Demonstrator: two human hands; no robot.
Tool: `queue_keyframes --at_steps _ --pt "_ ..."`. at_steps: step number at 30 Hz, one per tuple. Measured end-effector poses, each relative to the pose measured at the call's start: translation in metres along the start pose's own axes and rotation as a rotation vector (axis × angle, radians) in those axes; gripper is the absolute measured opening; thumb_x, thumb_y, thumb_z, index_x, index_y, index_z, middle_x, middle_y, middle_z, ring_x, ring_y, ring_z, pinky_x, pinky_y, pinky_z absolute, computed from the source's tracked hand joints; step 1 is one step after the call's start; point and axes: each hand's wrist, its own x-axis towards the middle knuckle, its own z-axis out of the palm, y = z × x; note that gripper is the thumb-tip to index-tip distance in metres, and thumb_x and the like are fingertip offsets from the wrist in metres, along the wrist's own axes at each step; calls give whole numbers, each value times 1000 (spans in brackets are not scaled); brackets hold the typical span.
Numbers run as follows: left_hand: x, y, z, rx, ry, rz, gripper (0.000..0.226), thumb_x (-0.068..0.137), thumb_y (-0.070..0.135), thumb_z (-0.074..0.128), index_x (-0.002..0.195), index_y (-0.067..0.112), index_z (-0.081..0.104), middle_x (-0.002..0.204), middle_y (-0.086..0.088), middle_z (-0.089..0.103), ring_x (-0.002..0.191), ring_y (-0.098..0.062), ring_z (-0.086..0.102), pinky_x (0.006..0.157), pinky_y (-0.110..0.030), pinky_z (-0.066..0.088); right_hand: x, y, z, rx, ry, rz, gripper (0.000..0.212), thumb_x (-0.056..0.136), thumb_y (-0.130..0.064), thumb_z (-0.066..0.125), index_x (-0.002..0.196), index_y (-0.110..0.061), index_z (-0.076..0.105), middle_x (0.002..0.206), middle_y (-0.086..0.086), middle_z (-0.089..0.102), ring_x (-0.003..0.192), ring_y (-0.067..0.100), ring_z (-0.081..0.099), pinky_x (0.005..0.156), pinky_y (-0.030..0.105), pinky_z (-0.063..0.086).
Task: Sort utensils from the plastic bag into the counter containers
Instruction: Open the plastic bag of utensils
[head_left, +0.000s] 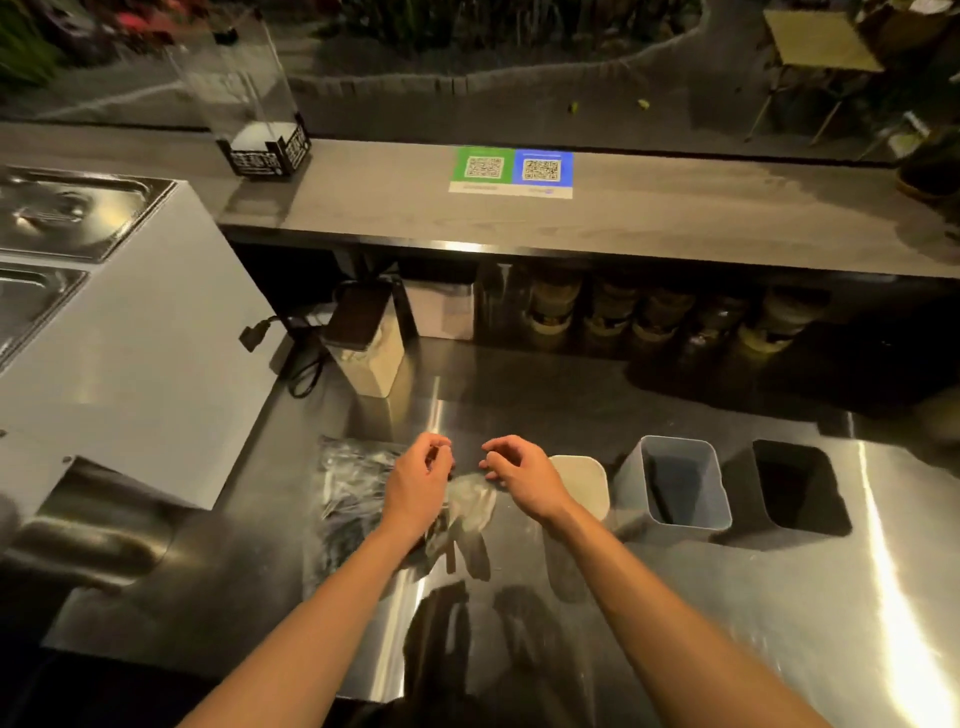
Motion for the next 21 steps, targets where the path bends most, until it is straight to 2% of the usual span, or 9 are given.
queue_keyframes --at_steps 3,6,9,11,15,17,18,20,21 --pt "9 -25 -14 62 -17 -54 12 100 30 52 96 27 63 84 7 70 80 -20 67 76 -43 54 8 12 27 -86 29 52 13 98 -16 57 106 -19 67 97 -2 70 86 12 67 84 32 53" --pt "19 -44 -21 116 -88 -66 13 101 30 54 102 24 65 96 4 71 86 -20 66 80 -42 54 15 17 47 -207 61 85 24 96 -18 56 116 -16 68 112 -1 69 103 14 64 95 32 49" --pt "30 -54 -25 138 -150 -48 14 100 30 56 107 22 66 104 3 70 91 -19 64 83 -40 53 28 22 61 -328 66 114 32 95 -19 55 125 -15 65 127 4 64 117 21 59 105 39 45" --pt "36 -57 -25 147 -204 -60 15 101 31 56 109 22 65 104 7 65 92 -16 62 83 -36 52 37 26 69 -391 37 170 39 96 -22 52 134 -19 57 134 3 61 122 25 57 106 43 44" --pt "47 -66 -23 171 -359 -87 8 100 36 55 105 30 58 106 7 65 95 -17 65 87 -42 55 49 30 83 -389 -24 290 53 102 -25 46 152 -12 35 149 6 49 135 23 49 111 34 37" --pt "50 -72 -22 191 -422 -107 11 99 37 55 107 29 58 104 7 64 93 -19 67 86 -43 55 53 33 89 -373 -24 317 56 102 -22 48 153 -7 33 138 9 59 122 20 56 104 32 40" --pt "52 -74 -22 198 -440 -107 12 99 36 55 107 27 59 102 8 64 92 -19 68 86 -43 55 54 36 91 -342 -13 327 56 99 -19 53 150 -3 36 120 9 66 106 18 60 96 32 44" --pt "56 -76 -23 193 -460 -111 8 100 33 55 100 27 59 96 8 67 86 -19 67 84 -44 55 55 42 94 -276 19 336 49 89 -7 63 135 6 51 86 6 62 81 17 55 79 37 47" --pt "58 -78 -23 180 -464 -115 7 99 32 55 95 28 59 93 6 68 83 -19 66 82 -44 55 55 42 94 -245 23 337 42 85 -1 66 125 9 59 79 6 57 75 17 51 75 38 47"
